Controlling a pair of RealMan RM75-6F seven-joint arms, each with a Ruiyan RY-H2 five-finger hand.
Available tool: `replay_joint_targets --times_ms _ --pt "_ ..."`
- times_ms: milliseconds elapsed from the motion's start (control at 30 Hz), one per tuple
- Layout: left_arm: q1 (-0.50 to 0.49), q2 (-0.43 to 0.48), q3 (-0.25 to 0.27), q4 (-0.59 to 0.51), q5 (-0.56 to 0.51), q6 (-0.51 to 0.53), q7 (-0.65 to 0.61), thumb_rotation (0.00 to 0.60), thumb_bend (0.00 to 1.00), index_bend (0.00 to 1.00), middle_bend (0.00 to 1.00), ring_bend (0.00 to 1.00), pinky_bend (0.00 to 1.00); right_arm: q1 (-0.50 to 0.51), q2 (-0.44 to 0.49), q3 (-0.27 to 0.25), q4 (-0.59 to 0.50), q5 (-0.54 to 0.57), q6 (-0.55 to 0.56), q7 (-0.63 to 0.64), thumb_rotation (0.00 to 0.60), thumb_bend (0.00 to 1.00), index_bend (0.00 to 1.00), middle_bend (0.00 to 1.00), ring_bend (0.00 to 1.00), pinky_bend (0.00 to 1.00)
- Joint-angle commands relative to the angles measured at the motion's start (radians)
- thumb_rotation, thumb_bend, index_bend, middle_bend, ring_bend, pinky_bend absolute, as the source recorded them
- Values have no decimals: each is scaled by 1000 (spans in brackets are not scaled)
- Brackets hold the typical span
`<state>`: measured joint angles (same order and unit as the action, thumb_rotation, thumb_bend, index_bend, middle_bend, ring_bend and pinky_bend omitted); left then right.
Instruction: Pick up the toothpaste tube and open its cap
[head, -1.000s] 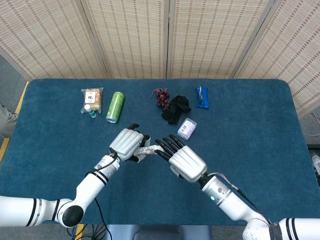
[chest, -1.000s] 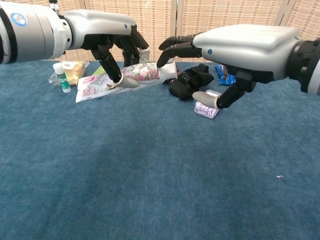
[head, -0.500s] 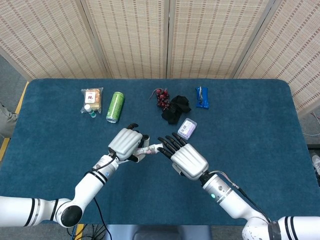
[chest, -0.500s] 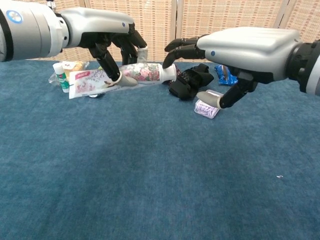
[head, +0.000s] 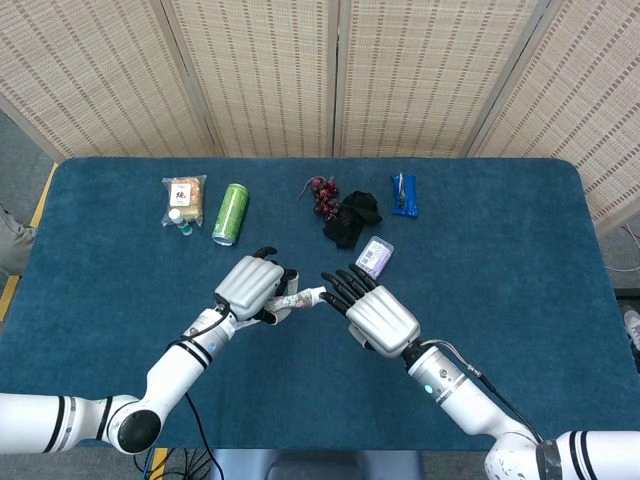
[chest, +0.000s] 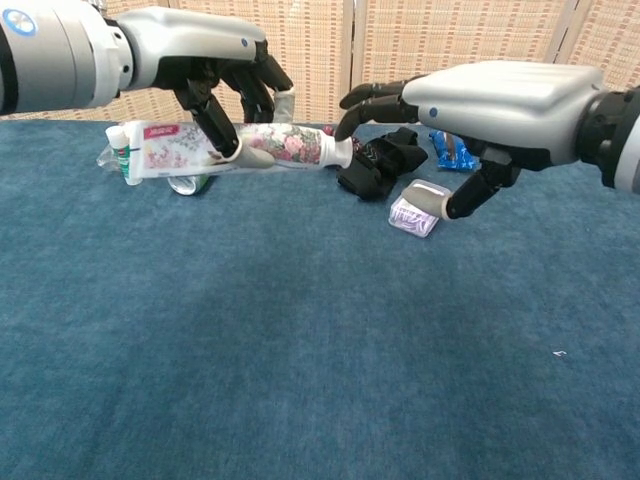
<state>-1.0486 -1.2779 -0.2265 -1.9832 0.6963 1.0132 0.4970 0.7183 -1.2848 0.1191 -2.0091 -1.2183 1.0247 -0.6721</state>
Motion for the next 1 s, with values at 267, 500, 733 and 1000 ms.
replay_joint_targets --times_ms 267,500,733,1000 --pt "-1 13 4 -2 -1 -6 -14 600 339 562 711 434 110 4 4 -12 4 9 5 4 600 392 182 0 0 0" --pt "-5 20 5 -5 -6 -11 -21 600 340 562 713 434 111 8 0 -20 12 14 4 8 600 392 182 0 0 0" --pt "-7 24 4 -10 -8 -11 -31 600 340 563 715 434 111 18 -11 -23 17 20 1 0 600 392 182 0 0 0" --pt "-2 44 0 -15 -7 -25 -61 600 342 567 717 434 111 23 -11 -27 31 41 7 -9 600 393 183 0 0 0"
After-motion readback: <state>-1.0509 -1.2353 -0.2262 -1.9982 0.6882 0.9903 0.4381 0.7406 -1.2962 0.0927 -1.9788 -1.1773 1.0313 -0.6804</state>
